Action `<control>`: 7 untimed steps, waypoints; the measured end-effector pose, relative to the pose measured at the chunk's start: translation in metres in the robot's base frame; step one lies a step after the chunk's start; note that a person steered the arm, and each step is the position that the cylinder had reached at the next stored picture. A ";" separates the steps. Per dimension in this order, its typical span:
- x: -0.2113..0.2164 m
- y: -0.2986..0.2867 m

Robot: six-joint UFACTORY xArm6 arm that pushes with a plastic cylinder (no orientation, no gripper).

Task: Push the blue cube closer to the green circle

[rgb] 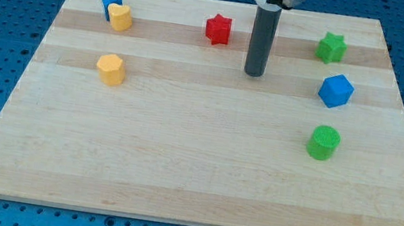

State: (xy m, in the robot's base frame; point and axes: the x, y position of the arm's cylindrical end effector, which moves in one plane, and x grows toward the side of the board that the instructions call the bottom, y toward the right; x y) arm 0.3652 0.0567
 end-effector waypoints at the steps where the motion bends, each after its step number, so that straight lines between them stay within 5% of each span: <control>1: 0.000 0.005; 4: 0.003 0.147; 7: 0.069 0.150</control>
State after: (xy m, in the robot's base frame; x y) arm 0.4338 0.2065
